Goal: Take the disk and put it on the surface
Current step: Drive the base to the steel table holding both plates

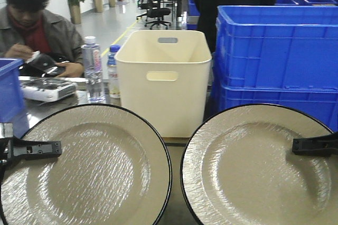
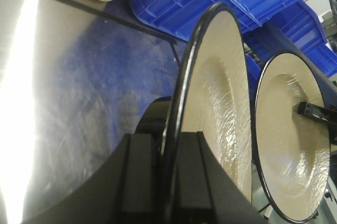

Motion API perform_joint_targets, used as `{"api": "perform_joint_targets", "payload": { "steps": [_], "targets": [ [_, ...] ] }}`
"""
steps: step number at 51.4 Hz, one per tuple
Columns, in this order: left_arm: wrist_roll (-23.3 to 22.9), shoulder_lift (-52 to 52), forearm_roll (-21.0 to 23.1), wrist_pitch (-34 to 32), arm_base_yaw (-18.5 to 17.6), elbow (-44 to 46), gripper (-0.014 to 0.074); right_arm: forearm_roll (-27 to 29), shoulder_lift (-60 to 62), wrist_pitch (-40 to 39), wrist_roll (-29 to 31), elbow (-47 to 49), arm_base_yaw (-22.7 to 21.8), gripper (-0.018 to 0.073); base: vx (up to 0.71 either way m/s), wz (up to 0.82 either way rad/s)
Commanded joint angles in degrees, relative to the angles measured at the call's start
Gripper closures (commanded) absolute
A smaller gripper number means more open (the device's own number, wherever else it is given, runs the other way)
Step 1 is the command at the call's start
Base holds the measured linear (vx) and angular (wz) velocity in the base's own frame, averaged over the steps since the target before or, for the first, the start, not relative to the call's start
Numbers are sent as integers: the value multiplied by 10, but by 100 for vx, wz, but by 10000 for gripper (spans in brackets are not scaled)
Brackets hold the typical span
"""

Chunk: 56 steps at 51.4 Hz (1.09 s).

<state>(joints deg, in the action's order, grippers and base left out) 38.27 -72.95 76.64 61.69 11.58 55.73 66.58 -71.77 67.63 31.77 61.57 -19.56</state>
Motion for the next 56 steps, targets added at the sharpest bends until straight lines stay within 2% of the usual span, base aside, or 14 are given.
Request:
{"api": "perform_joint_targets", "payload": {
  "steps": [1, 25, 56],
  "targets": [
    [-9, 19, 78, 12, -1, 19, 605, 77, 15, 1, -3, 18, -2, 568, 23, -27],
    [-9, 19, 78, 12, -1, 19, 605, 77, 15, 1, -3, 18, -2, 568, 14, -19],
    [-9, 19, 78, 13, -1, 19, 605, 77, 15, 2, -3, 18, -2, 568, 1, -2]
  ]
}}
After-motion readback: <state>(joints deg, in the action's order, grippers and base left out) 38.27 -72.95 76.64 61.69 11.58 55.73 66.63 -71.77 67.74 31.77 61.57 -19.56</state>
